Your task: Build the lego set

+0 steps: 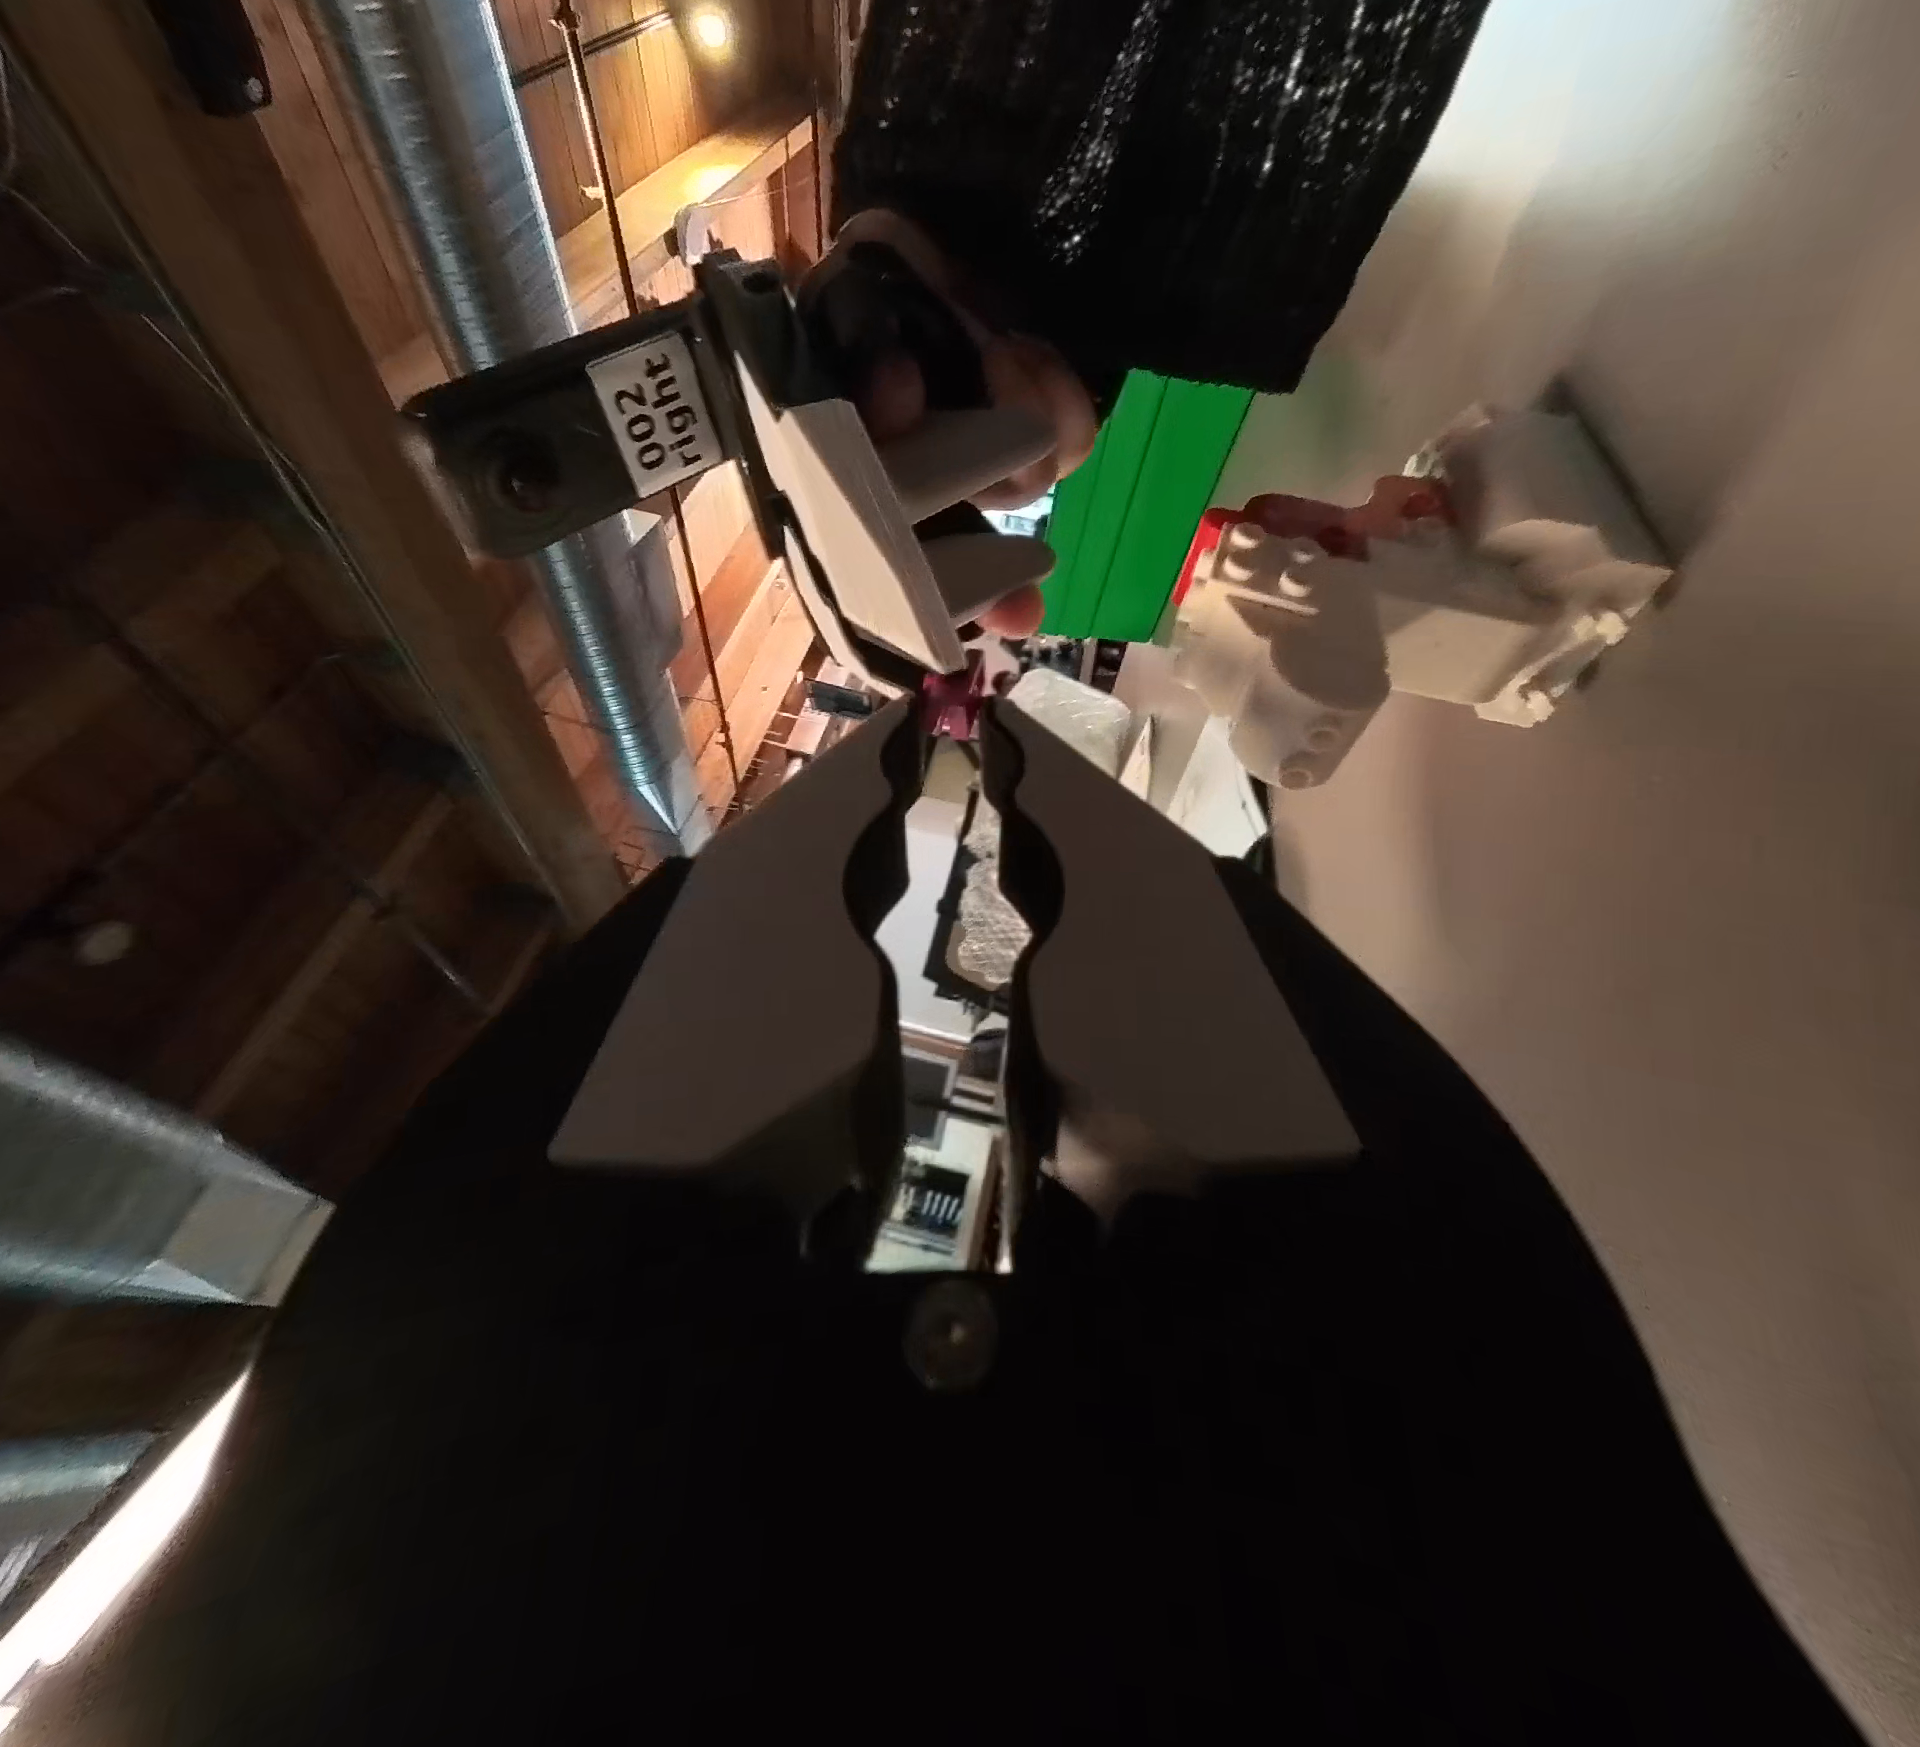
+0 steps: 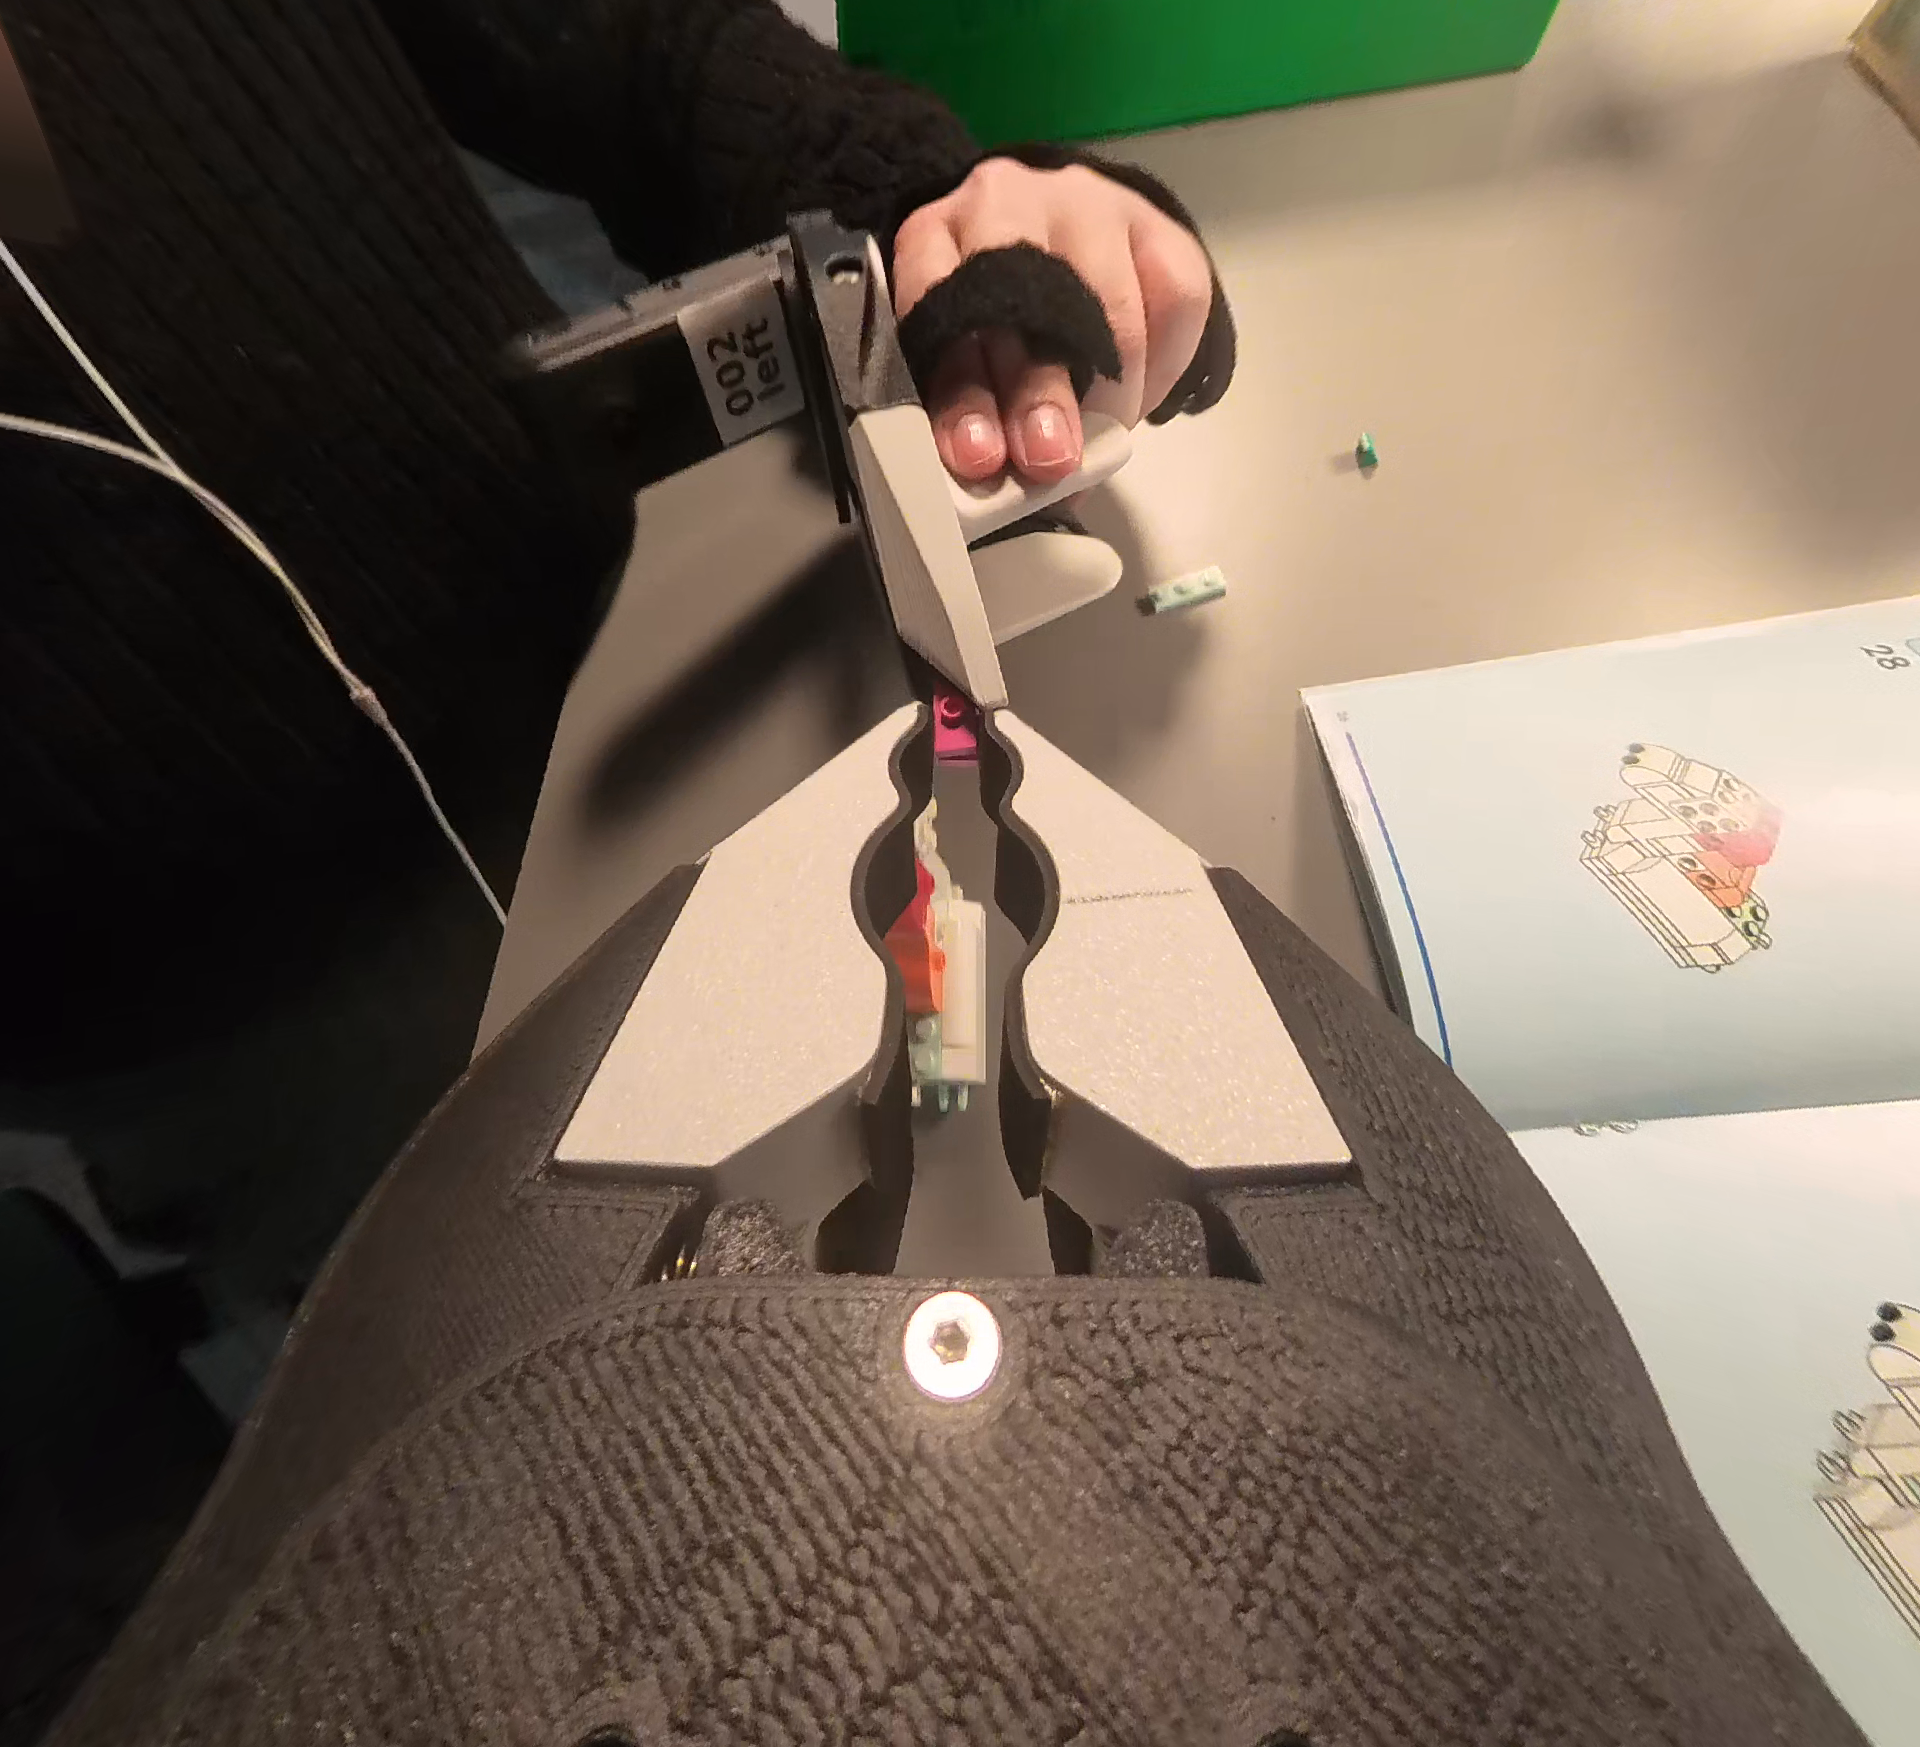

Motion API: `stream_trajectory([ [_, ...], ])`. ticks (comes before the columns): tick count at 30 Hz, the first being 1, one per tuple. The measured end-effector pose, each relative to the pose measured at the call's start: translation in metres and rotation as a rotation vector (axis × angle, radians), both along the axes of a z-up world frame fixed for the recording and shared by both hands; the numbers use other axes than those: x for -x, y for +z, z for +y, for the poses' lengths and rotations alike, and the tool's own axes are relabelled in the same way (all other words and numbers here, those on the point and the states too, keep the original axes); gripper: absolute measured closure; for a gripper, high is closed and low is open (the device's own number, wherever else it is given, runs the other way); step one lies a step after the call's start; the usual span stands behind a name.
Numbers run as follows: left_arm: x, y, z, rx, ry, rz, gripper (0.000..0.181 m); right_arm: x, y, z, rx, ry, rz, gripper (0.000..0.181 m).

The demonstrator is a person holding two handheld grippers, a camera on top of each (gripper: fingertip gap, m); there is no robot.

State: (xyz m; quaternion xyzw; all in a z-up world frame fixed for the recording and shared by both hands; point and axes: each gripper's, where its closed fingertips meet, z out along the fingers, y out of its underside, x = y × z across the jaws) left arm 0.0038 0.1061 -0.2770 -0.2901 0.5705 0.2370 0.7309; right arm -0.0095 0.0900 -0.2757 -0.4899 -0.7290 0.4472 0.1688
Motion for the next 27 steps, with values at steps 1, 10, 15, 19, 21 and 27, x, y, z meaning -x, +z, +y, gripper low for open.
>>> stream_trajectory([
  [1, 0.001, 0.001, 0.001, -0.001, 0.006, 0.000, 0.173, 0.001, 0.001, 0.001, 0.006, -0.007, 0.012, 0.175],
  [10, 0.019, 0.007, 0.025, 0.139, 0.086, -0.112, 0.175, 0.018, 0.004, 0.021, -0.091, -0.169, 0.197, 0.164],
  [15, 0.035, -0.008, 0.047, 0.348, 0.135, -0.180, 0.175, 0.028, -0.012, 0.050, -0.632, -0.285, 0.247, 0.143],
  [19, 0.038, -0.017, 0.053, 0.431, 0.149, -0.187, 0.175, 0.031, -0.020, 0.060, -0.933, -0.268, 0.220, 0.150],
  [21, 0.037, -0.021, 0.055, 0.455, 0.157, -0.176, 0.175, 0.033, -0.023, 0.064, -1.064, -0.252, 0.194, 0.158],
  [27, 0.039, -0.025, 0.057, 0.511, 0.152, -0.194, 0.175, 0.035, -0.029, 0.073, -1.296, -0.219, 0.148, 0.174],
])
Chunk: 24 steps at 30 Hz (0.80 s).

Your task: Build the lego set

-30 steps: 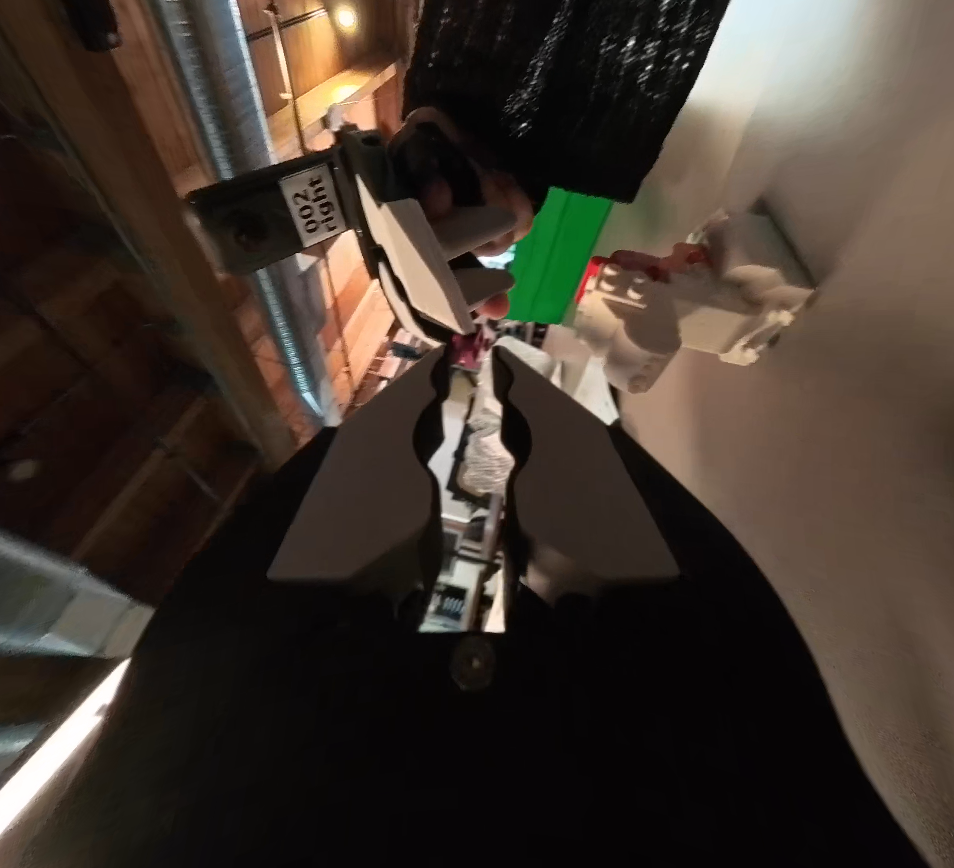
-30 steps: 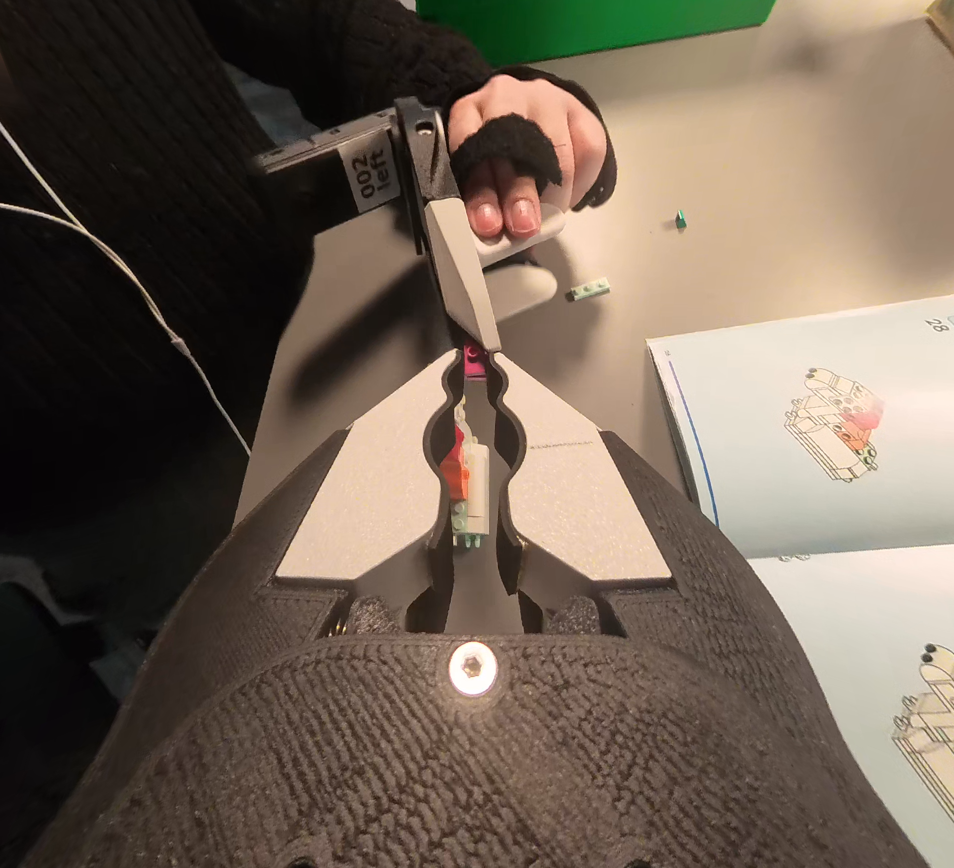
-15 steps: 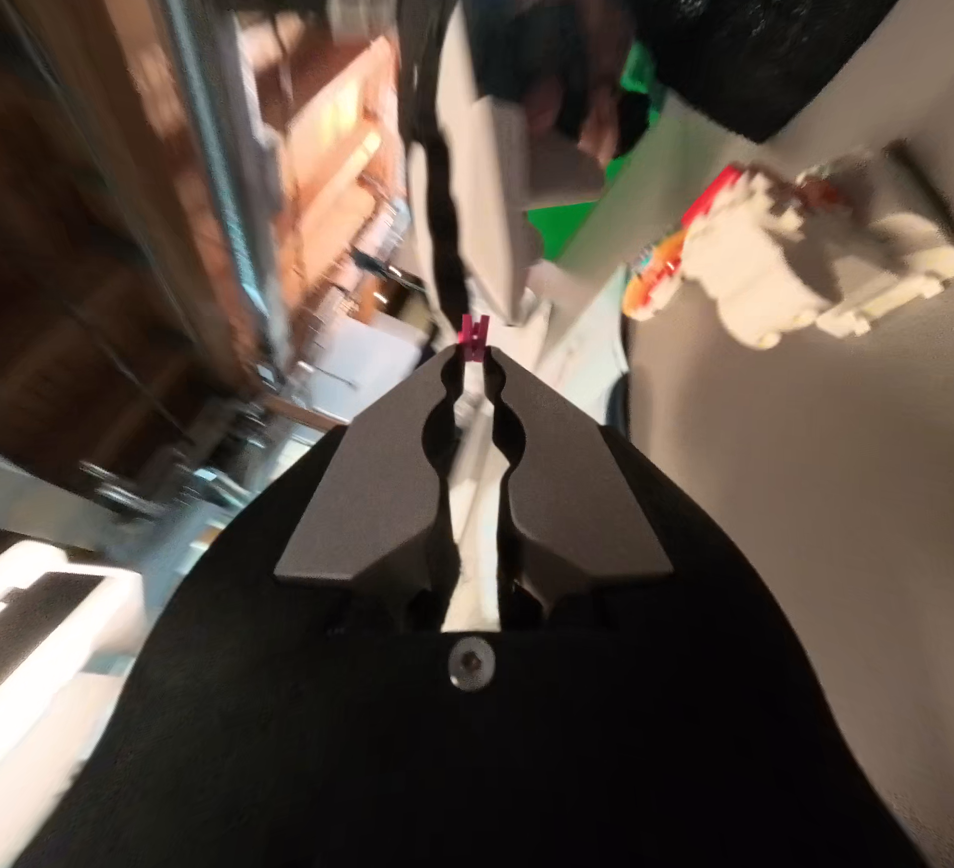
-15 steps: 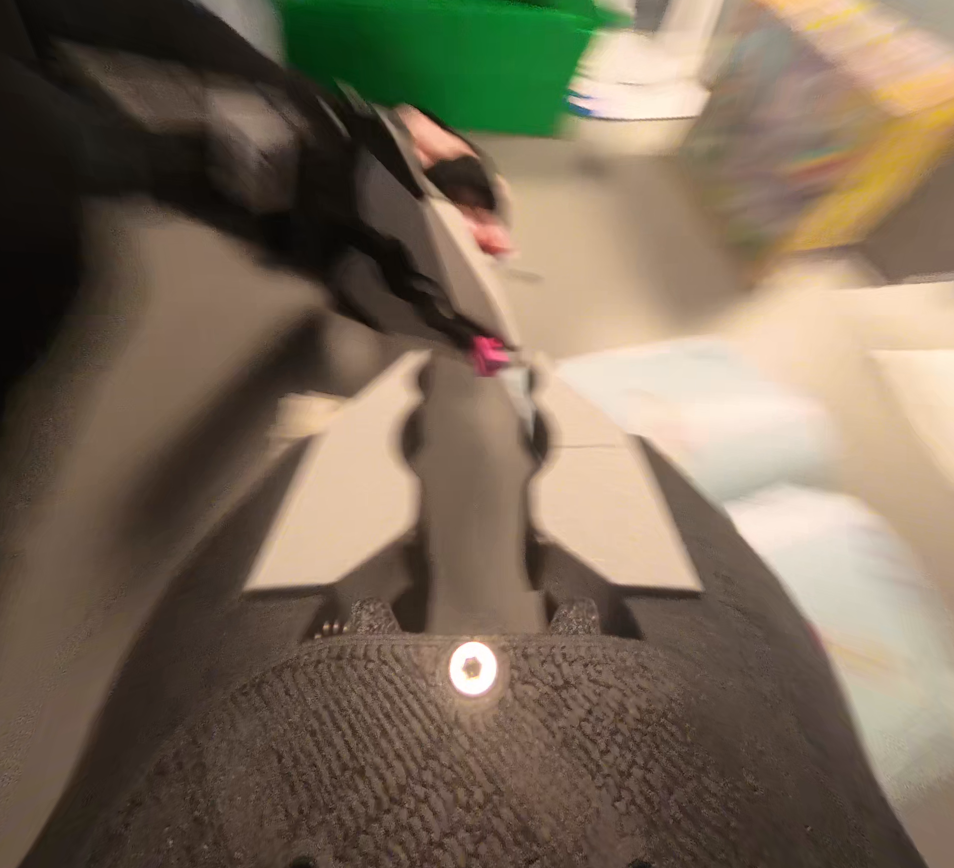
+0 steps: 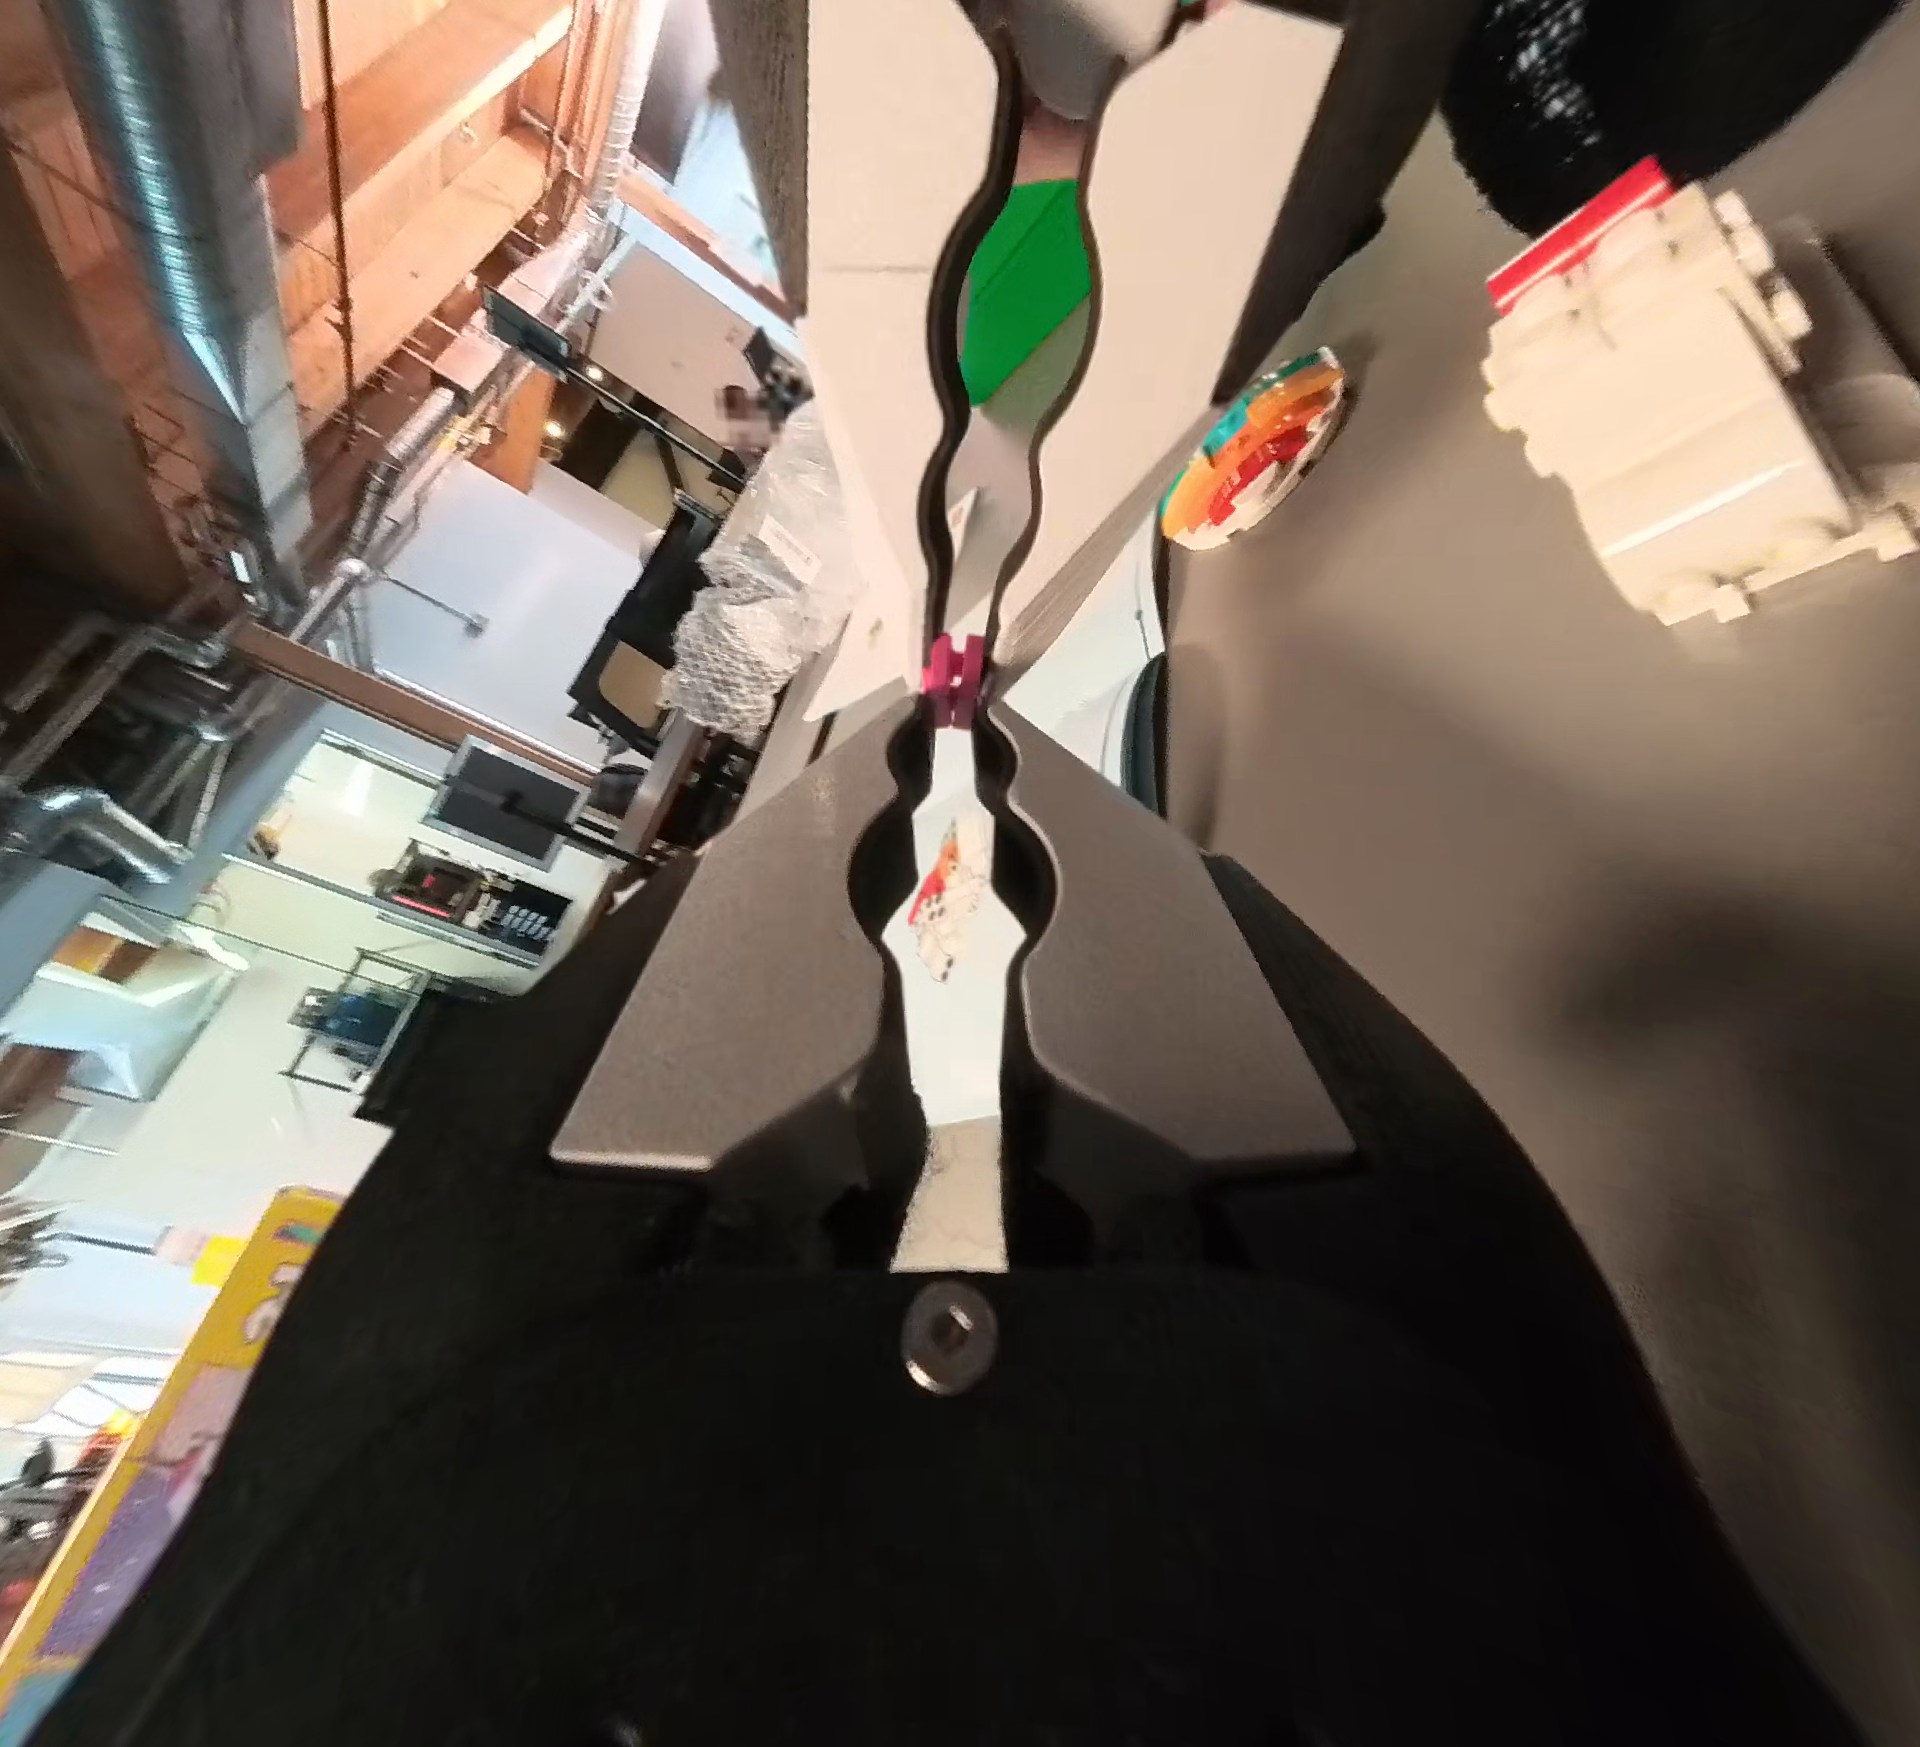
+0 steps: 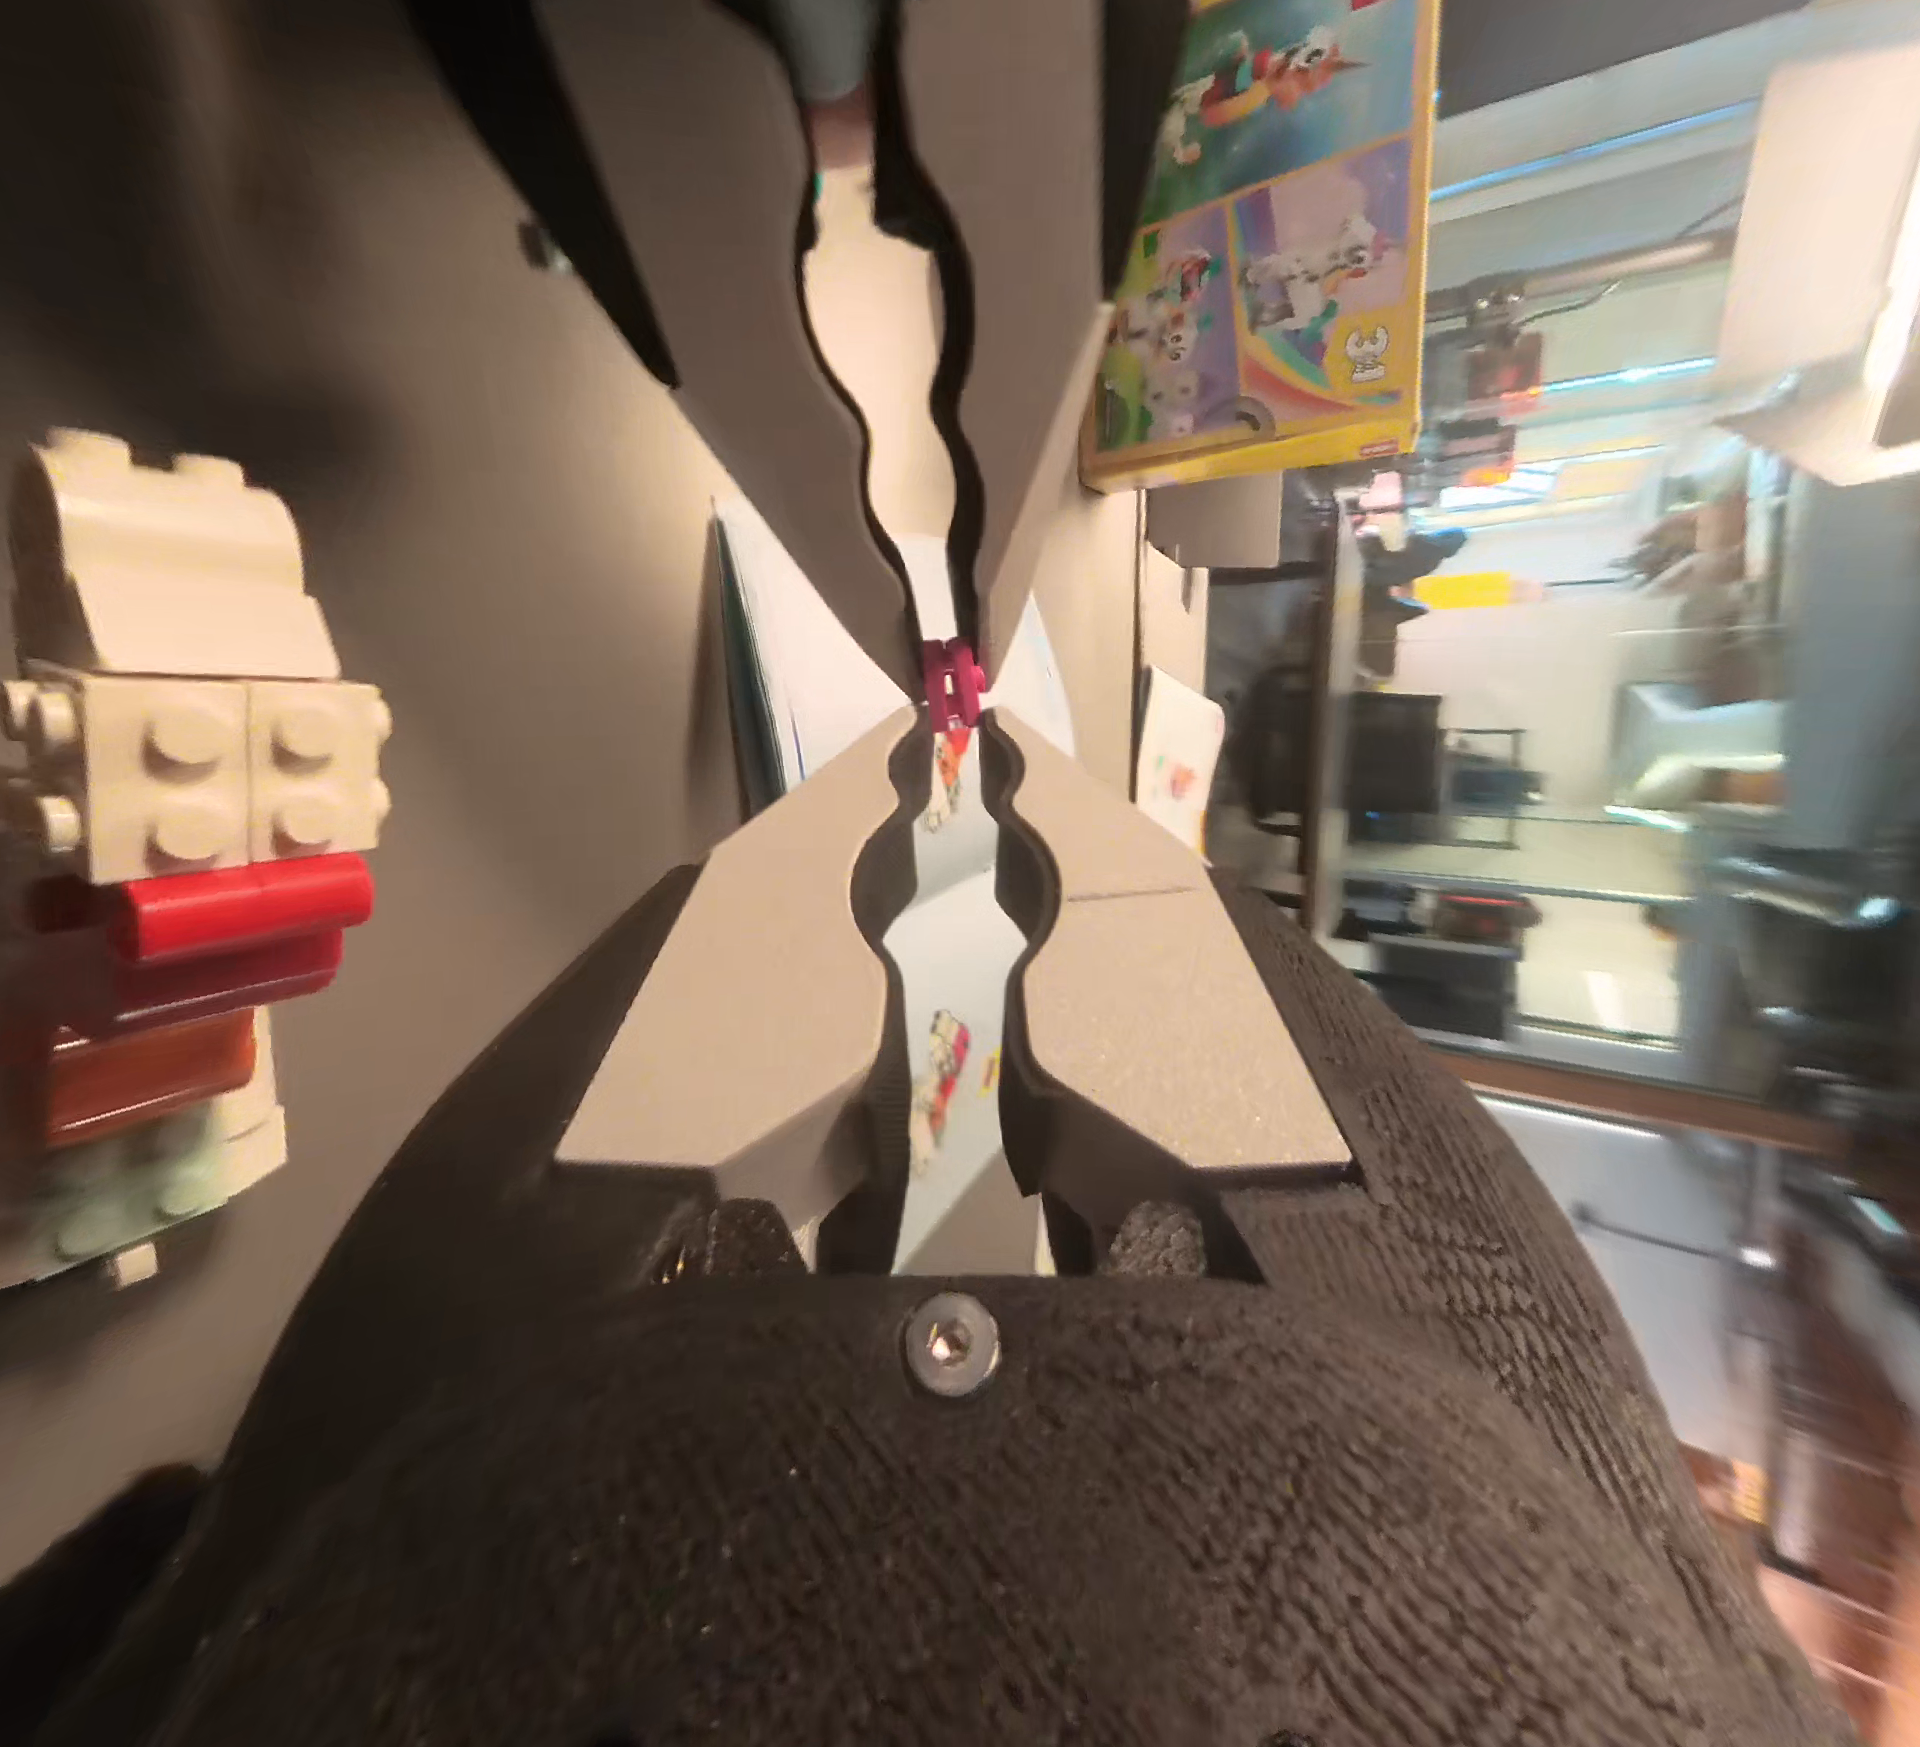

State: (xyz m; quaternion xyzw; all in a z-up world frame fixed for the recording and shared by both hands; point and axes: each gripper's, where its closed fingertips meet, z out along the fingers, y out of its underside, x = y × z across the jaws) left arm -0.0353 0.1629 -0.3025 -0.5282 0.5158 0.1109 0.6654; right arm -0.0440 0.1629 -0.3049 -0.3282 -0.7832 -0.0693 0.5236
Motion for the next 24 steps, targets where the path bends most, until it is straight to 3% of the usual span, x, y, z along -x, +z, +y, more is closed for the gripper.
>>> stream_trajectory([
  [10, 0.0020, -0.0043, 0.0047, -0.010, 0.065, 0.073, 0.175, -0.0003, -0.0021, 0.0075, -0.167, -0.078, -0.095, 0.176],
  [13, 0.0017, -0.0061, 0.0054, 0.021, 0.069, 0.034, 0.174, -0.0001, -0.0038, 0.0086, -0.125, -0.085, -0.101, 0.177],
  [18, -0.0031, 0.0010, 0.0004, -0.064, 0.053, 0.039, 0.158, -0.0012, -0.0039, 0.0090, -0.085, -0.093, -0.097, 0.177],
  [24, -0.0041, -0.0014, -0.0016, -0.068, 0.041, 0.076, 0.169, -0.0026, -0.0043, 0.0070, -0.051, -0.088, -0.087, 0.177],
])
